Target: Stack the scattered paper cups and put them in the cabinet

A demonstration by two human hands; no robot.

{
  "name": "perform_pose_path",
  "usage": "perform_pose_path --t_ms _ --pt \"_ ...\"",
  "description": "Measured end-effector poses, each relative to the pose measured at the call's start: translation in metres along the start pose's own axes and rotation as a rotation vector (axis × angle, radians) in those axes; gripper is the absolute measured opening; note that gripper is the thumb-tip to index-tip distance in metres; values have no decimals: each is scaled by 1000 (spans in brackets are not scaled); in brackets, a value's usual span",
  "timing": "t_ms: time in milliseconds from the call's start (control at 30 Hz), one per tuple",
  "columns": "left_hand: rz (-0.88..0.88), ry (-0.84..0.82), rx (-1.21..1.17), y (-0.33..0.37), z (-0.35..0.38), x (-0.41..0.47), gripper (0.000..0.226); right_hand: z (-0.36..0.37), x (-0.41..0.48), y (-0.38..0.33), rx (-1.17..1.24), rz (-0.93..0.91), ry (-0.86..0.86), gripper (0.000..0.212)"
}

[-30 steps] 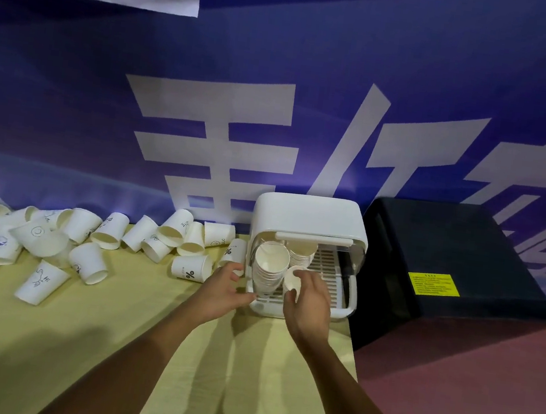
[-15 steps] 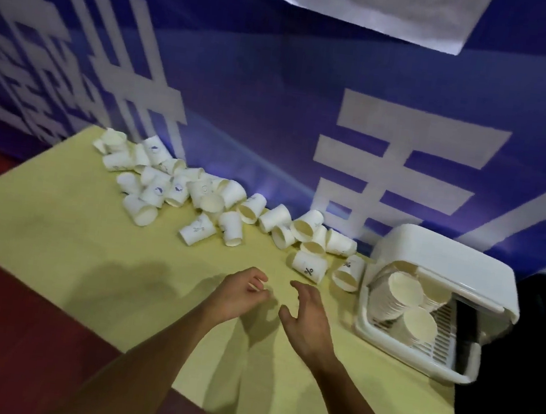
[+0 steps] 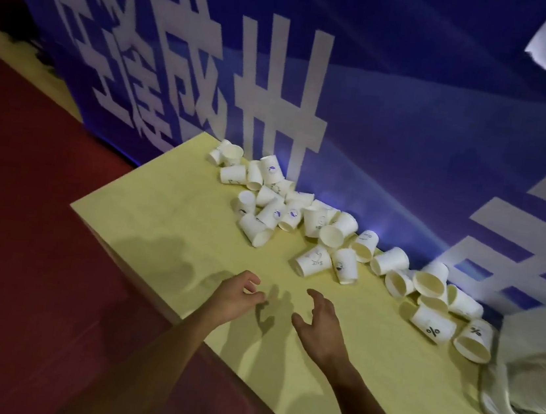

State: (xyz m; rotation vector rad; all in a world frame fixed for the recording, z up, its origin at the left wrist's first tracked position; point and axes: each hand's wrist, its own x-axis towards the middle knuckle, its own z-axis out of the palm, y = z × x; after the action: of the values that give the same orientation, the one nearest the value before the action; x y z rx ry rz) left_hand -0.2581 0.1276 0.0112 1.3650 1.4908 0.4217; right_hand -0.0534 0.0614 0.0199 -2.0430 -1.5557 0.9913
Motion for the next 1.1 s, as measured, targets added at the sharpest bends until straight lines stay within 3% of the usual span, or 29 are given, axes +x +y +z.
perform_pose_path --t_ms 300,467,733,900,1100 --pt "-39 138 94 -19 -62 47 35 20 91 -51 -22 -75 -65 66" --pt "-27 85 218 -32 -84 104 51 41 149 -76 -19 8 -73 71" --pt "249 2 583 -15 -95 200 80 63 250 -100 -47 214 59 82" --pt "368 -20 654 -24 -90 236 76 76 293 -113 -57 346 185 71" --pt "453 -25 687 -40 -88 251 77 86 308 -127 -185 427 248 75"
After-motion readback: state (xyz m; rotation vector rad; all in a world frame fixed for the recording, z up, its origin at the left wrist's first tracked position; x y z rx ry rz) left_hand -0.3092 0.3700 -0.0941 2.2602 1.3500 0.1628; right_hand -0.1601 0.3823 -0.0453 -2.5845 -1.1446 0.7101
